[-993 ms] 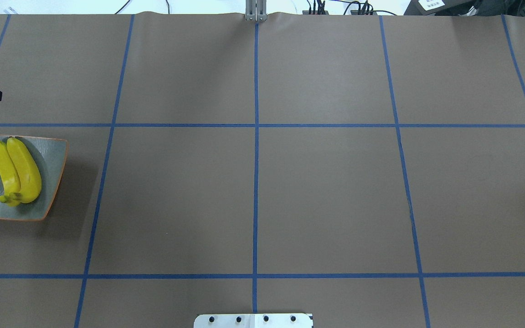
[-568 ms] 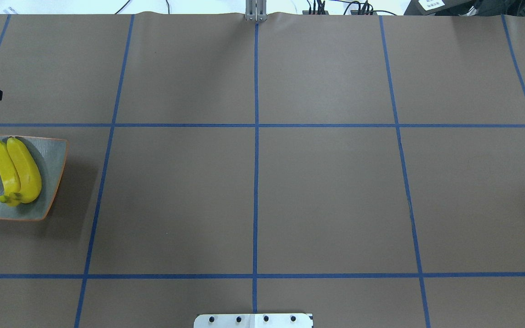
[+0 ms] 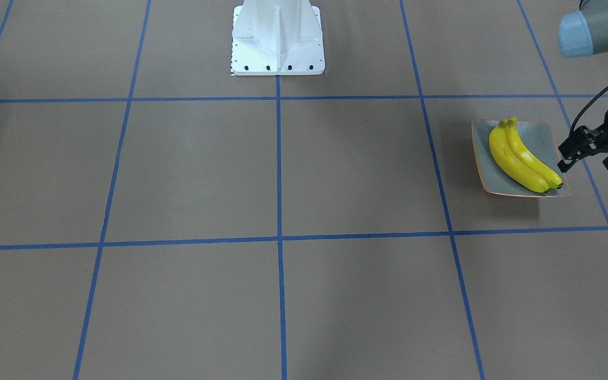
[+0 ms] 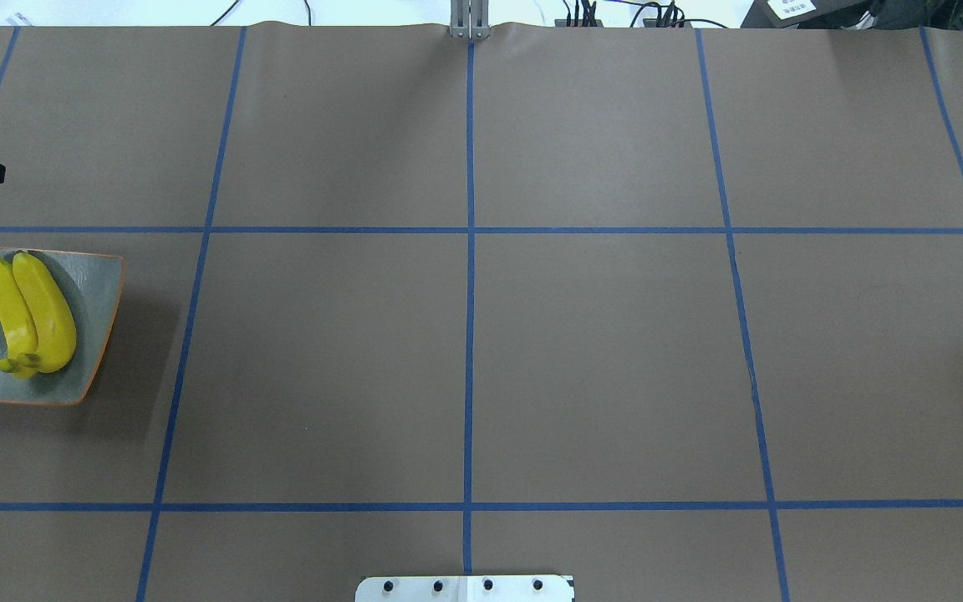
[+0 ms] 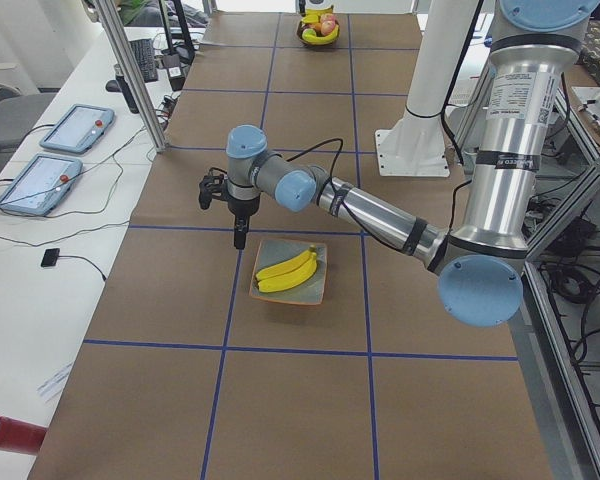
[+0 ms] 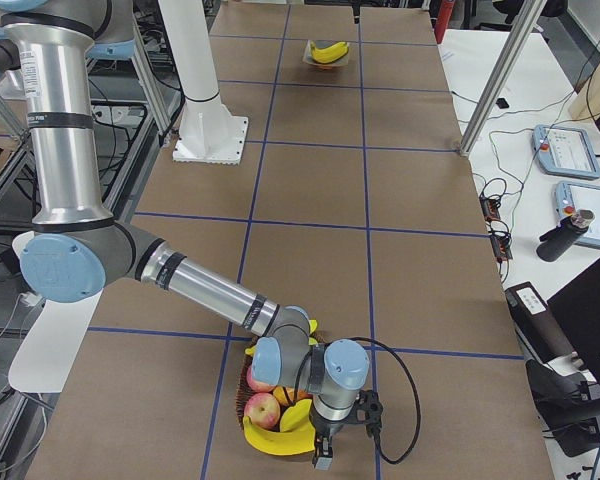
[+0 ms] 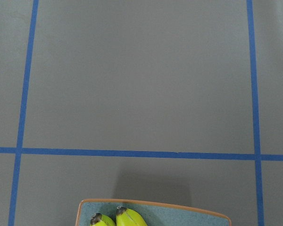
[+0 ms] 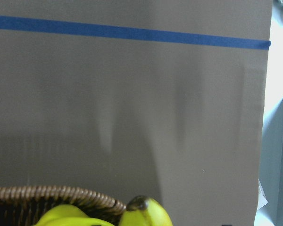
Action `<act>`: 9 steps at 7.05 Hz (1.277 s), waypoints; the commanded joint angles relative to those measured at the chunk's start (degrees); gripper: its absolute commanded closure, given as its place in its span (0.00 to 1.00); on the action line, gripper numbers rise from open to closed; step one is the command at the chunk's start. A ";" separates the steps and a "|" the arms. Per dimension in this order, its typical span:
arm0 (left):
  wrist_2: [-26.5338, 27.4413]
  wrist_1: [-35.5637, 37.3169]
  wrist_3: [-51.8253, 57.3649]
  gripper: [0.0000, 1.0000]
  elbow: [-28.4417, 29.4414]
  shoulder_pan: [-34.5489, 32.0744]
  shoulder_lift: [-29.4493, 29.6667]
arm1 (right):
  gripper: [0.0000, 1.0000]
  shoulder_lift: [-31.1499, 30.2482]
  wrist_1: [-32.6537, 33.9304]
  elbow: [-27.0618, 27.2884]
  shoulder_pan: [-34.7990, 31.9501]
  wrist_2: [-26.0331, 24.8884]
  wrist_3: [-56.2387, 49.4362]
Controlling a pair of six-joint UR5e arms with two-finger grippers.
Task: Transfer all bananas from basket to plate
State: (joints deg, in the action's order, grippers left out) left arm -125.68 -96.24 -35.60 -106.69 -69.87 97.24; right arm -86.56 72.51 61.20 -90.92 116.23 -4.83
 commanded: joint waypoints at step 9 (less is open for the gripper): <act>0.00 0.09 0.00 0.00 -0.80 0.00 -0.03 | 1.00 0.15 -0.08 1.02 1.54 -0.13 -0.26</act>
State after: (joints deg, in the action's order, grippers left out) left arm -125.65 -96.16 -35.60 -107.36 -69.90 97.24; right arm -86.85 72.49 61.86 -89.39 116.24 -4.96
